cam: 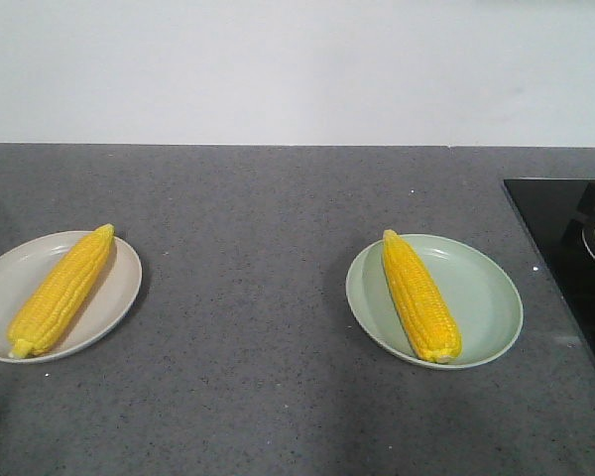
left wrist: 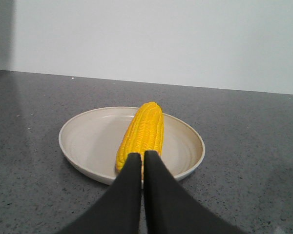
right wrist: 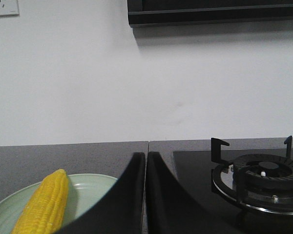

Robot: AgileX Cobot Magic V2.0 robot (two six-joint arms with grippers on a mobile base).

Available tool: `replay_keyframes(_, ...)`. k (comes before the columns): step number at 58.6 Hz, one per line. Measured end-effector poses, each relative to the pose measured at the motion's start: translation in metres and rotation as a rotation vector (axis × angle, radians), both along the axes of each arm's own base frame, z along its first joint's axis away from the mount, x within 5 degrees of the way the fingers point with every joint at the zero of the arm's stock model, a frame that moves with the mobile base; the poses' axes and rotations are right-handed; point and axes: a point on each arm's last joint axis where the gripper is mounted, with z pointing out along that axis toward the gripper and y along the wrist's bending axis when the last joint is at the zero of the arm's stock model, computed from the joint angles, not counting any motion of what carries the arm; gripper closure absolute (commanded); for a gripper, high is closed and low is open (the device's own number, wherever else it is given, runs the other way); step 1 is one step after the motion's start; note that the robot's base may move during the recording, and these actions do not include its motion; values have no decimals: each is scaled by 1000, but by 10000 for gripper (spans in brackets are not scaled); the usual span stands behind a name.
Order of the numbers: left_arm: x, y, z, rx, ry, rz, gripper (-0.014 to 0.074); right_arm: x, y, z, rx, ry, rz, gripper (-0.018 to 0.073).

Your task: Distribute corn equally

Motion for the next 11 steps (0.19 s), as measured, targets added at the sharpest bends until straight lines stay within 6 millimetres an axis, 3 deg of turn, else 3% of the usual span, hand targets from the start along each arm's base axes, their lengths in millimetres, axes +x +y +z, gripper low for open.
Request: replay_keyframes(11,0,0,0,0,0,0,602,0,0,0,1,0,0,564)
